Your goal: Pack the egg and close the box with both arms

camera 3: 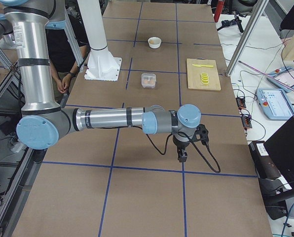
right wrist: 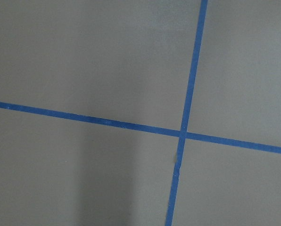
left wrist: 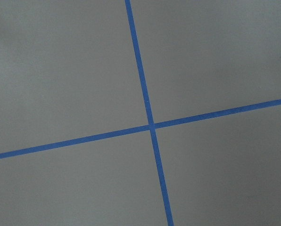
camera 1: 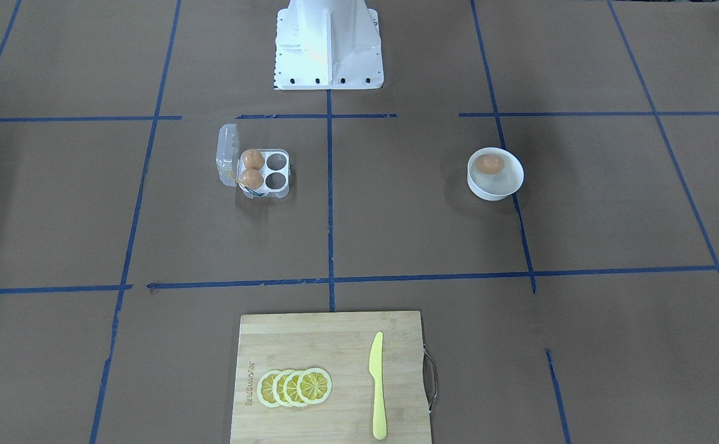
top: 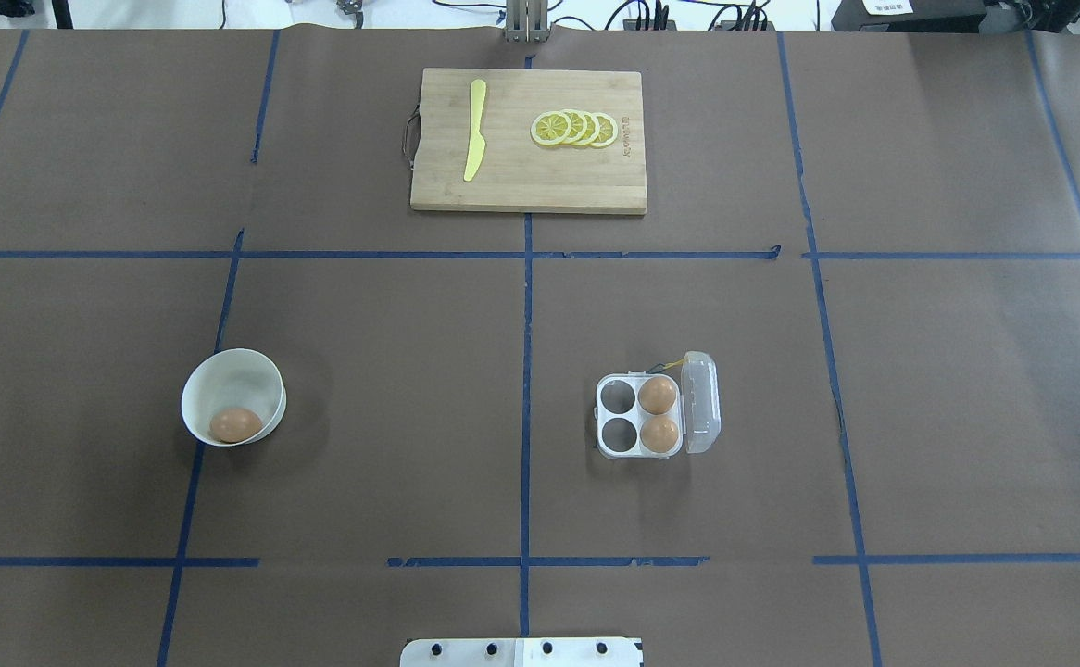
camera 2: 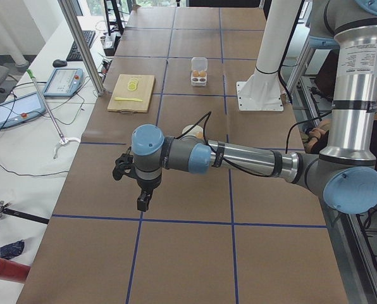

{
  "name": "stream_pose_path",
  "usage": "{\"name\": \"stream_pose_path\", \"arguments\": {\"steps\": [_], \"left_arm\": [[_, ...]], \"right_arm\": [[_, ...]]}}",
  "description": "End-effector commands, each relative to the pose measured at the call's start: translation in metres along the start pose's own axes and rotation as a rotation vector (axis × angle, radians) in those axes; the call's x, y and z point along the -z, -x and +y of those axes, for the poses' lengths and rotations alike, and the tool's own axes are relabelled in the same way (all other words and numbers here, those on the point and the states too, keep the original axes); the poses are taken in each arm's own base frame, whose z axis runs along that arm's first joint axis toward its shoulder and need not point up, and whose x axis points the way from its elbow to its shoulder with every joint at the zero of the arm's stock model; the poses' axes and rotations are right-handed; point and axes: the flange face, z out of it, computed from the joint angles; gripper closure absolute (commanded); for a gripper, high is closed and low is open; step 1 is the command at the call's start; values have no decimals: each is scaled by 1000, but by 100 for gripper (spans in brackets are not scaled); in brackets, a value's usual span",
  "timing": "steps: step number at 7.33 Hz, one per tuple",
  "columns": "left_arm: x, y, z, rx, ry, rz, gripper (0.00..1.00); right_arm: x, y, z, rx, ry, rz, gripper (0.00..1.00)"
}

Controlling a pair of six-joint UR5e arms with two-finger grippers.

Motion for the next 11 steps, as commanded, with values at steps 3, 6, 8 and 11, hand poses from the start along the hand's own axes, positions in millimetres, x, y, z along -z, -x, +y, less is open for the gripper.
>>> {"name": "stream_pose_path", "arguments": {"steps": [3, 6, 8, 11], "left_arm": [[2, -1, -2, -2, -5, -6, 0], [6, -10, -1, -14, -20, 37, 0], [11, -15, -4, -70, -70, 36, 0], [-32, -82, -20, -233, -44, 144, 0]], "right_arm": [[-1, 2, 1, -2, 0, -27, 0], [-6, 7, 3, 5, 8, -57, 0], [-10, 19, -2, 57, -12, -58, 0], [-16, 32, -6, 88, -21, -63, 0]]}}
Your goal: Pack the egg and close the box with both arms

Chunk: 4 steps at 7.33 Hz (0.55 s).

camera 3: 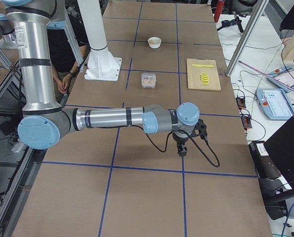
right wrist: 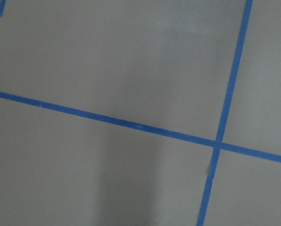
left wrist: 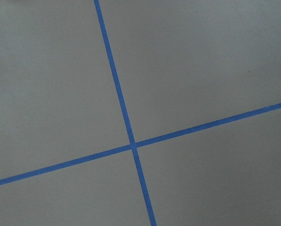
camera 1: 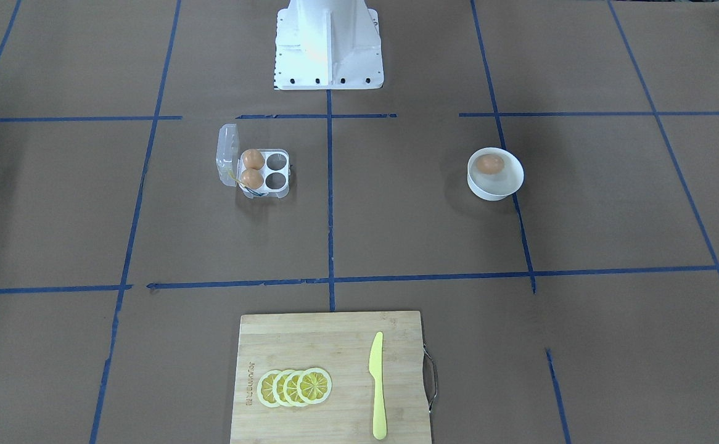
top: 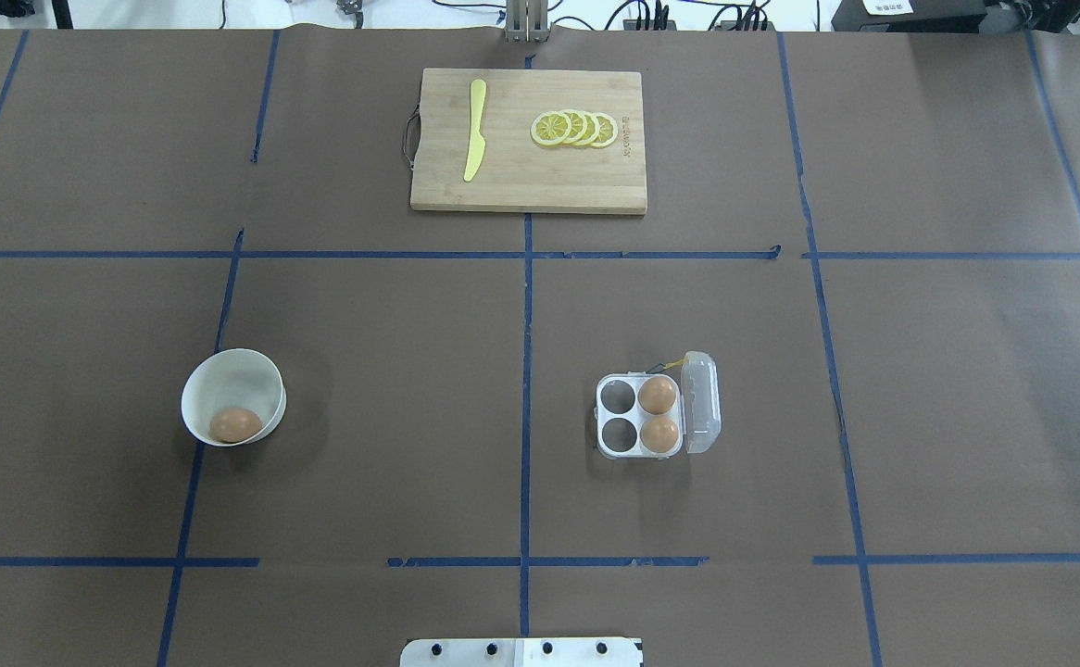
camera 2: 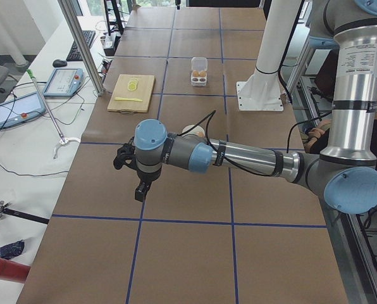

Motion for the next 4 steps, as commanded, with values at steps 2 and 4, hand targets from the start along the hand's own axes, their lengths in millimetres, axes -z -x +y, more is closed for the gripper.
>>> {"name": "stream_pose_path", "arguments": {"steps": [2, 4], "left_arm": [[-45, -107, -30, -377, -106, 123, 0], [-82, -183, -29, -565, -99, 216, 7]], "right_arm": [[-3, 7, -3, 26, -9, -2, 0], [-4, 7, -3, 27, -8, -1, 0]]}}
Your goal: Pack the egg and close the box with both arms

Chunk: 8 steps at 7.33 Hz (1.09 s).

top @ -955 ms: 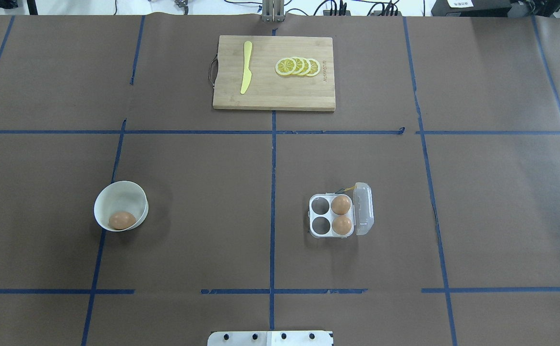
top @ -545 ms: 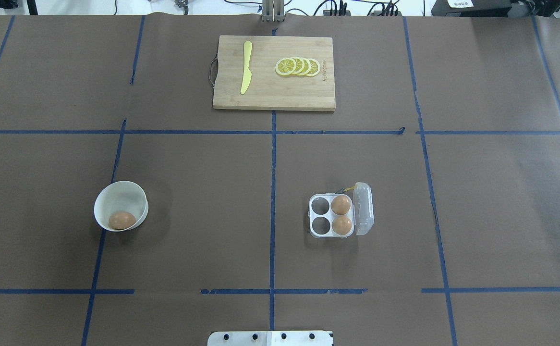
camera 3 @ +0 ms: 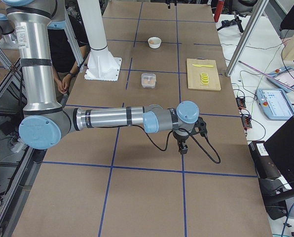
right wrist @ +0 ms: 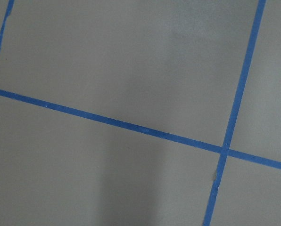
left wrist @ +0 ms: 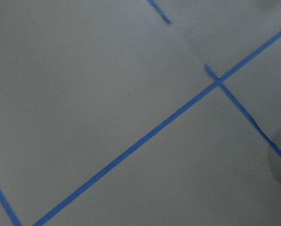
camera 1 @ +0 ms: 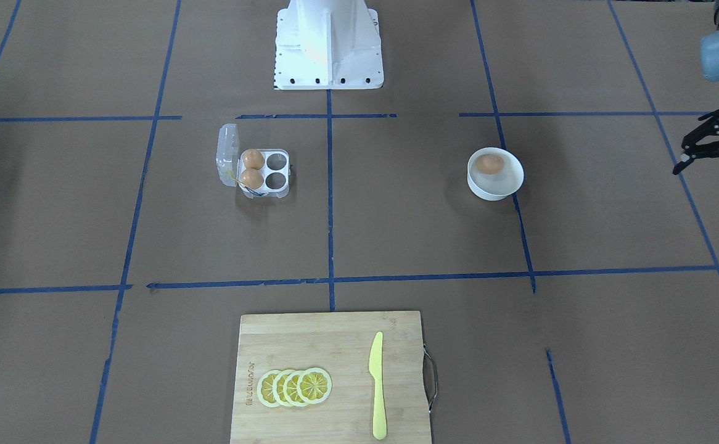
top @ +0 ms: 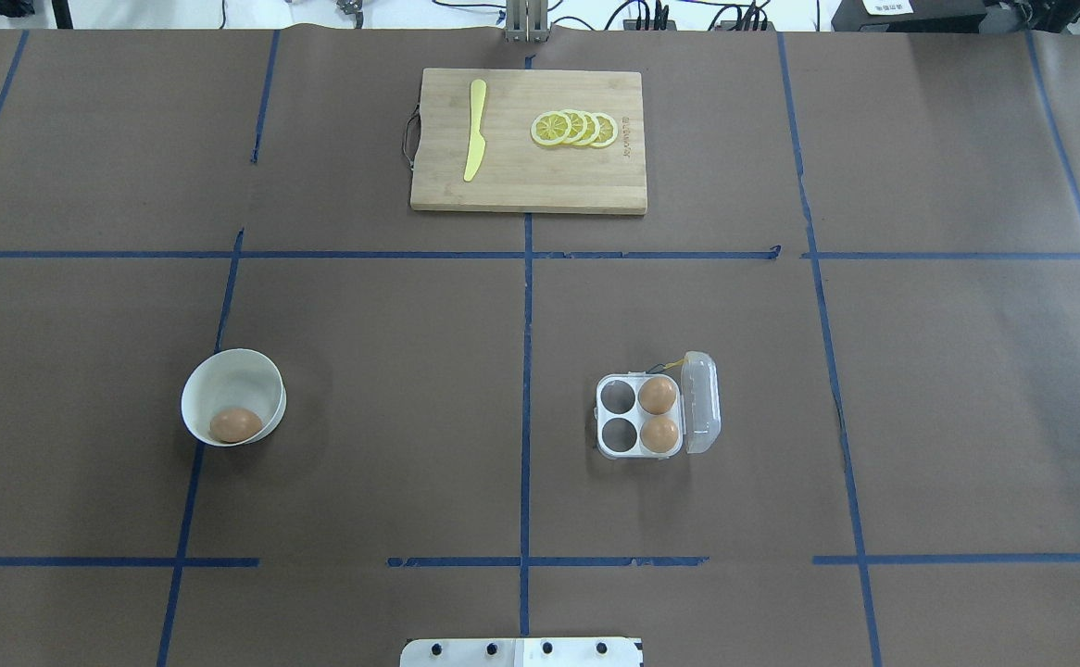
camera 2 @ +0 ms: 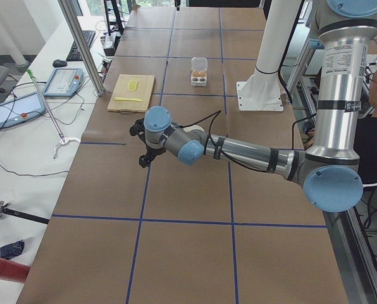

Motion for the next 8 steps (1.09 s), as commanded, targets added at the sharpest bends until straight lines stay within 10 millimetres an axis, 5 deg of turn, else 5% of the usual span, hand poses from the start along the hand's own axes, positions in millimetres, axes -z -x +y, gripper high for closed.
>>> {"name": "stream_pose_path", "arguments": {"steps": [1, 3, 5, 8], "left_arm": [[-56, -82, -38, -216, -14, 125, 4], [-79, -127, -98, -332, -68, 177, 0], [-108, -153, -101, -414, -52, 179, 0], [-170, -221, -80, -622, 16, 272, 0]], "right_arm": [[-1, 0, 0, 2, 2, 2, 0], [-2, 0, 0, 1, 3, 2, 0], [-3, -1, 1, -1, 5, 3, 0], [-3, -2, 2, -4, 6, 2, 0]]}}
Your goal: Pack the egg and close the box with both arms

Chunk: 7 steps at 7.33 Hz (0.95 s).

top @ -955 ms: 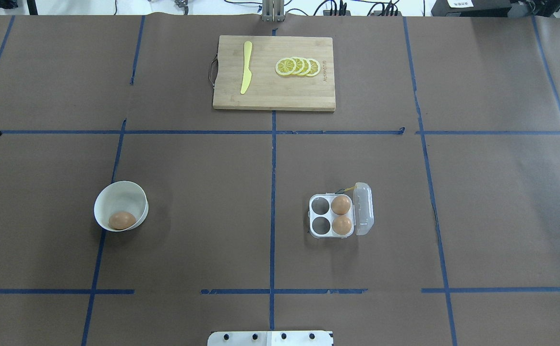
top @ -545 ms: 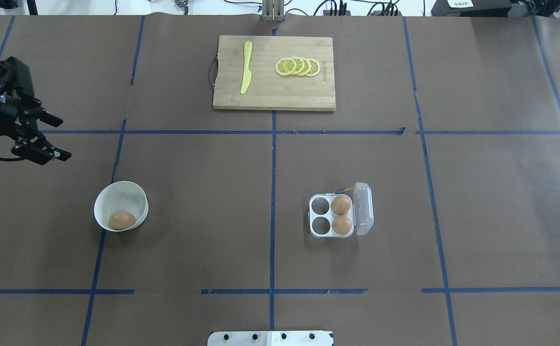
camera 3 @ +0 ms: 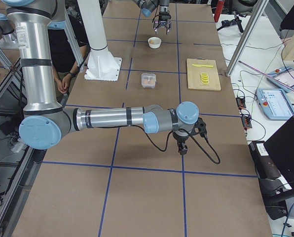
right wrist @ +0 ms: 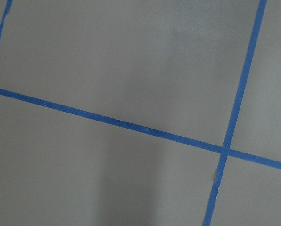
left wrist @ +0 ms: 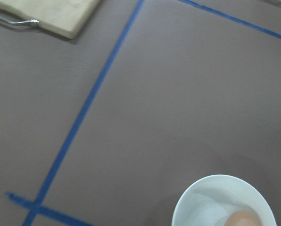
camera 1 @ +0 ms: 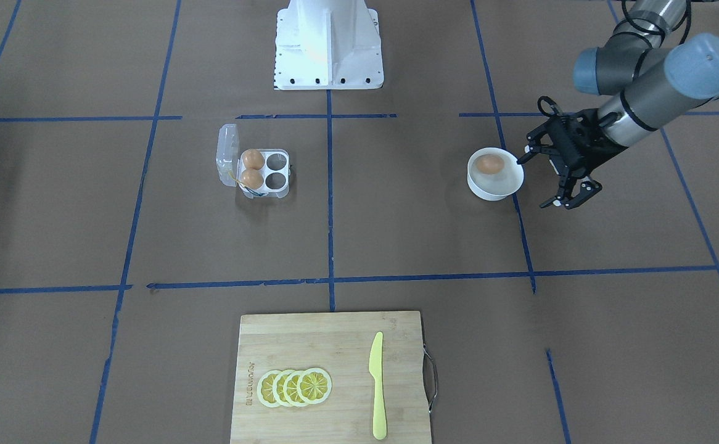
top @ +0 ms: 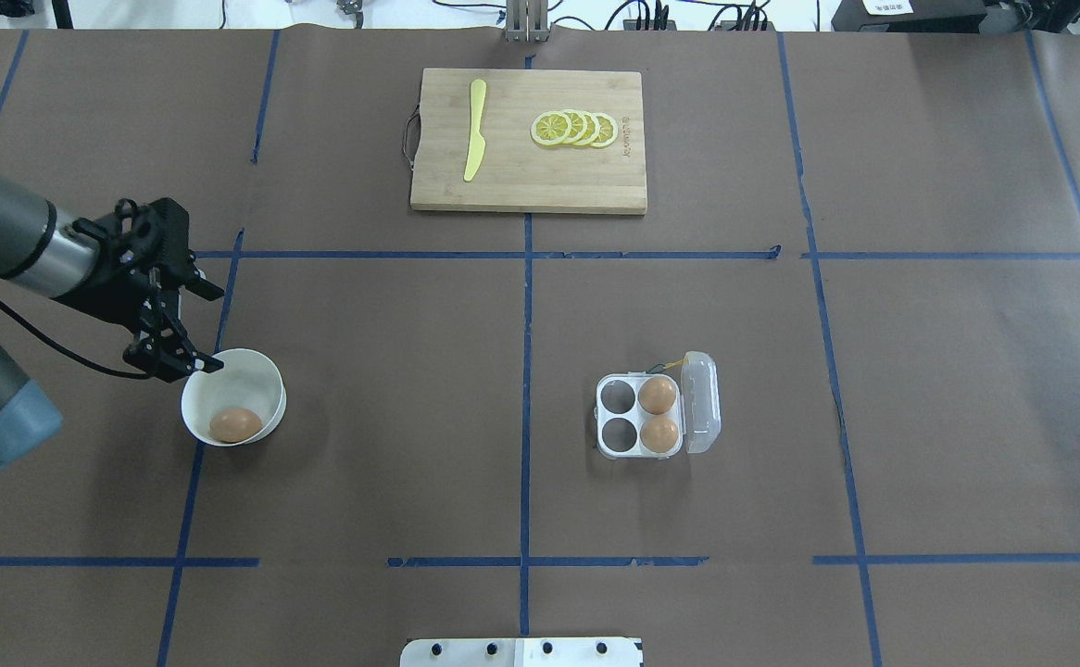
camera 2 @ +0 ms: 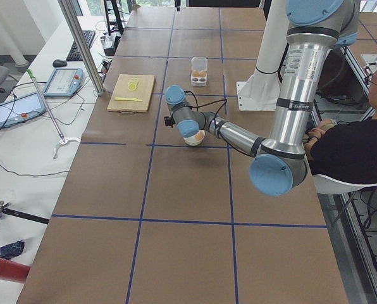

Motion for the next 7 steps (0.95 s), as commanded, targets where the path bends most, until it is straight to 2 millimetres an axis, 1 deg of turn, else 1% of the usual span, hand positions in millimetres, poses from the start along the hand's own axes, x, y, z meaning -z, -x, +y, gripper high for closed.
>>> {"name": "stream_pose_path", "arguments": {"steps": [1, 2, 5, 6, 7], "left_arm": [[-37, -33, -8, -36, 50, 72, 2], [-45, -36, -6, 15, 117, 97, 4], [-43, -33, -6, 23, 181, 55, 11], [-40, -33, -9, -6, 203, 54, 13], [-43, -23, 2, -35, 268, 27, 15]], "right_arm": [[-1, -1, 2, -4, 2, -2, 0], [-2, -2, 4, -6, 5, -2, 0], [-4, -4, 7, -12, 10, -2, 0], [-5, -5, 7, -12, 12, -1, 0], [-10, -4, 7, -11, 21, -3, 0]]}}
